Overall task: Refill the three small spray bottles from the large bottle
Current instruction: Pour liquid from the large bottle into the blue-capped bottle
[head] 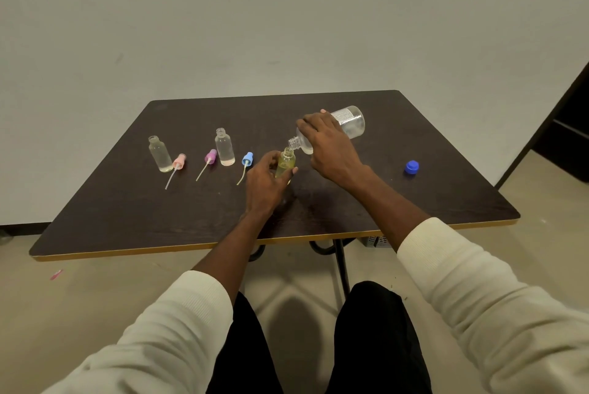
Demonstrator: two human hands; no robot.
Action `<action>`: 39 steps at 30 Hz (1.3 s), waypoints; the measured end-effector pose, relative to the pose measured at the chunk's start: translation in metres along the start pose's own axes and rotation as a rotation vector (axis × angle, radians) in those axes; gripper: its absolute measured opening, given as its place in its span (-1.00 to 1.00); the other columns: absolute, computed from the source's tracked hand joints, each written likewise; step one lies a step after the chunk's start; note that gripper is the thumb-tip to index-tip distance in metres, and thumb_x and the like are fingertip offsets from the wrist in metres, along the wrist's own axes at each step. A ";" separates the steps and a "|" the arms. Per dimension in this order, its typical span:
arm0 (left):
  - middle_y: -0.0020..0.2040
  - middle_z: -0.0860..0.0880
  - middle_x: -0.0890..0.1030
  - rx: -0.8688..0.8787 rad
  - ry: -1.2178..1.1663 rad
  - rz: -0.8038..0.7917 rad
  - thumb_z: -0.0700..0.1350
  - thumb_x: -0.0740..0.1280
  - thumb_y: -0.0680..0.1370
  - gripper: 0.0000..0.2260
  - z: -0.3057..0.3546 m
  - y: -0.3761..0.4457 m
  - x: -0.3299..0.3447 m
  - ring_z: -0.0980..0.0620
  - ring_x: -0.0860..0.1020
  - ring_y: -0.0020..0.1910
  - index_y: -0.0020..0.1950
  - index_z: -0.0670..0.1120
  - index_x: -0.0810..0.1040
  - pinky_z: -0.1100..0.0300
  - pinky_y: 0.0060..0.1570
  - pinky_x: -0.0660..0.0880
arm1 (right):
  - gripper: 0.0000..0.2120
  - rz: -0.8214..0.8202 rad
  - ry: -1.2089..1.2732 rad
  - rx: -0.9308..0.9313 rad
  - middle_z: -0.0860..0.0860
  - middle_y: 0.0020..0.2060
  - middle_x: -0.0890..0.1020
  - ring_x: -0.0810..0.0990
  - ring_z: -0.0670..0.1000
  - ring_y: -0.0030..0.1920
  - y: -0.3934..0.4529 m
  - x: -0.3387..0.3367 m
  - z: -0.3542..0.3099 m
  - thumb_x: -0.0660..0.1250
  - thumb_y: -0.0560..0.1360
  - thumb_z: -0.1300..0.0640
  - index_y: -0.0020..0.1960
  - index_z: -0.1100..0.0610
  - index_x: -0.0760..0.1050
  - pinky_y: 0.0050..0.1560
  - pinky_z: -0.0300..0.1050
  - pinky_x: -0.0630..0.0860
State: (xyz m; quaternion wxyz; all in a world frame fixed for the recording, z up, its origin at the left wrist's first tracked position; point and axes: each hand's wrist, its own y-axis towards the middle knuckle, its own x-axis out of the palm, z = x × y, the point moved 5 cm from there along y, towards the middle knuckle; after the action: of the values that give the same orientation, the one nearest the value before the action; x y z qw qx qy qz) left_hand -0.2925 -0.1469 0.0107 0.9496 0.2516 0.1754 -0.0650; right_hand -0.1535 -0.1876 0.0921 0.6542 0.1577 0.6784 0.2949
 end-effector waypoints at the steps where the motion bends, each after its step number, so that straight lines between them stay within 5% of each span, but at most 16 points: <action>1: -0.06 0.12 0.63 0.001 -0.002 0.000 -0.05 0.51 0.49 -0.74 0.000 0.000 0.000 0.20 0.60 -0.08 0.13 -0.03 0.58 0.17 -0.01 0.59 | -0.41 0.001 0.000 -0.001 0.17 0.18 0.53 0.48 0.19 0.23 0.000 0.000 0.000 0.44 0.24 0.38 0.27 0.25 0.46 0.45 0.09 0.22; 5: -0.07 0.15 0.61 0.005 0.008 0.004 -0.06 0.51 0.48 -0.74 0.000 0.001 -0.001 0.30 0.57 -0.09 0.13 -0.04 0.58 0.23 -0.03 0.57 | -0.40 0.001 -0.002 -0.007 0.17 0.18 0.53 0.48 0.18 0.23 0.000 0.000 0.000 0.44 0.24 0.38 0.27 0.25 0.46 0.45 0.10 0.23; 29: -0.03 0.09 0.63 -0.016 0.019 0.004 -0.04 0.52 0.47 -0.68 -0.003 0.001 0.001 0.09 0.62 -0.04 0.18 -0.08 0.58 0.07 0.01 0.60 | -0.41 -0.008 -0.009 -0.003 0.17 0.19 0.52 0.46 0.18 0.24 0.000 0.001 0.000 0.42 0.25 0.37 0.28 0.24 0.45 0.46 0.09 0.22; 39: -0.06 0.14 0.60 0.000 0.023 0.006 -0.05 0.51 0.48 -0.71 -0.001 0.001 0.000 0.16 0.60 -0.06 0.15 -0.06 0.58 0.16 -0.01 0.59 | -0.41 -0.005 0.002 -0.005 0.17 0.18 0.52 0.47 0.19 0.24 0.000 0.000 -0.001 0.40 0.24 0.39 0.27 0.25 0.46 0.47 0.10 0.21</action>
State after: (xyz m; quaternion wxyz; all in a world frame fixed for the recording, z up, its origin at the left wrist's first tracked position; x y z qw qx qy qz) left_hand -0.2927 -0.1452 0.0101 0.9477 0.2528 0.1855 -0.0592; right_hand -0.1545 -0.1872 0.0919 0.6546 0.1542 0.6787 0.2950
